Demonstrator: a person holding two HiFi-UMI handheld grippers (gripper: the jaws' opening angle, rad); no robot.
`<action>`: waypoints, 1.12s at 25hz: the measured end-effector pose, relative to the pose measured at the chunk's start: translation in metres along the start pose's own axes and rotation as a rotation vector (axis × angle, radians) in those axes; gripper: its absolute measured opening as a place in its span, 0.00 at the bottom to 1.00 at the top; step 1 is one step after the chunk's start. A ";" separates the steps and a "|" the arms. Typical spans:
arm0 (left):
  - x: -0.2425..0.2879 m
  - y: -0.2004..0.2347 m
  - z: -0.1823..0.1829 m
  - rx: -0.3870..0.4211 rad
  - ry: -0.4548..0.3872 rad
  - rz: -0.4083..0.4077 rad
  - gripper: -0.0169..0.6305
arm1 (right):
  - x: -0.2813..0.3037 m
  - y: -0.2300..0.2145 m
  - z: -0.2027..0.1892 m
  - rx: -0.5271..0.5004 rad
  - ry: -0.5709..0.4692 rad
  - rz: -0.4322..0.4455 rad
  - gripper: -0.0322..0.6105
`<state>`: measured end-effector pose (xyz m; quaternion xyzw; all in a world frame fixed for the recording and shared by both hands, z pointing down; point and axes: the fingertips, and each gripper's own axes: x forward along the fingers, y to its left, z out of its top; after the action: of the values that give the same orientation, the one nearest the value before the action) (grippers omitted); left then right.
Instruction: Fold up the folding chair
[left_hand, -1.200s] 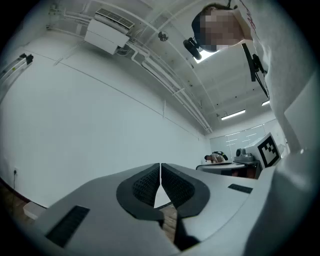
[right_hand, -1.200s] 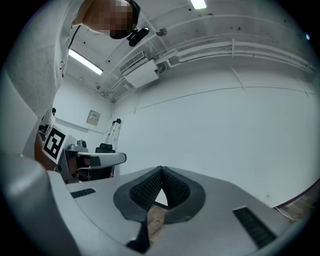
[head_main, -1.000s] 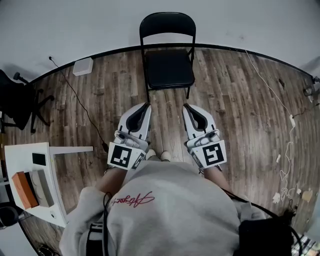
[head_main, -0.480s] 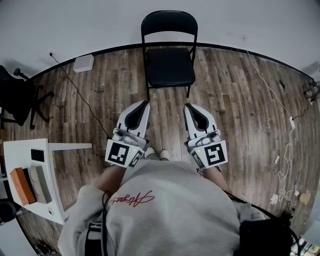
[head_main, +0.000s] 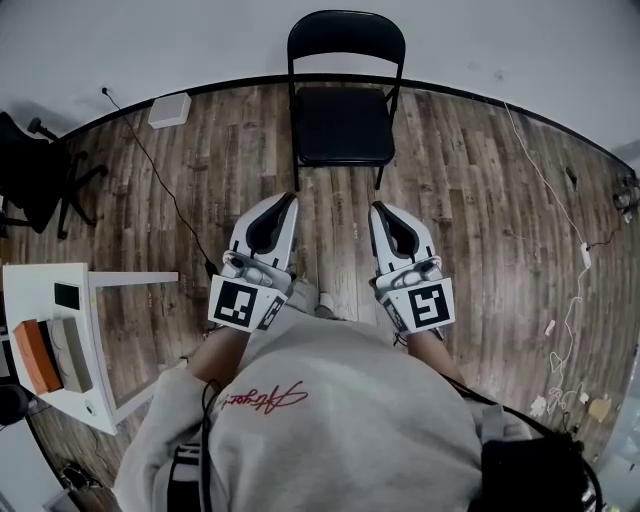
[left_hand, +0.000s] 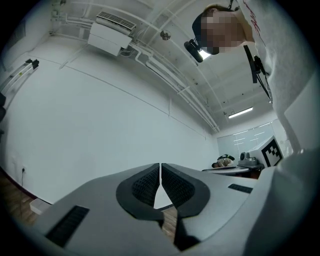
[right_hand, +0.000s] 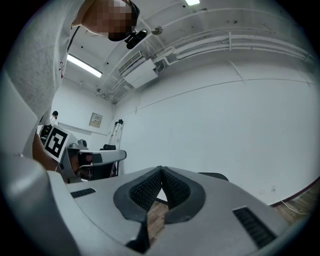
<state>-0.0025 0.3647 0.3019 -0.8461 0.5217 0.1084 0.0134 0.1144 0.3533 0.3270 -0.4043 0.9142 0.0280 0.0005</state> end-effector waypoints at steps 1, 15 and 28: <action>0.000 0.003 -0.001 -0.001 0.002 0.010 0.06 | 0.003 -0.001 -0.004 0.009 0.008 0.005 0.07; 0.124 0.124 -0.041 0.024 0.067 -0.021 0.06 | 0.150 -0.064 -0.042 0.062 0.053 0.000 0.07; 0.316 0.239 -0.096 0.071 0.276 -0.136 0.44 | 0.242 -0.174 -0.145 0.442 0.206 -0.265 0.07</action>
<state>-0.0610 -0.0347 0.3547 -0.8853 0.4637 -0.0287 -0.0210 0.0836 0.0502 0.4568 -0.5112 0.8326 -0.2134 -0.0005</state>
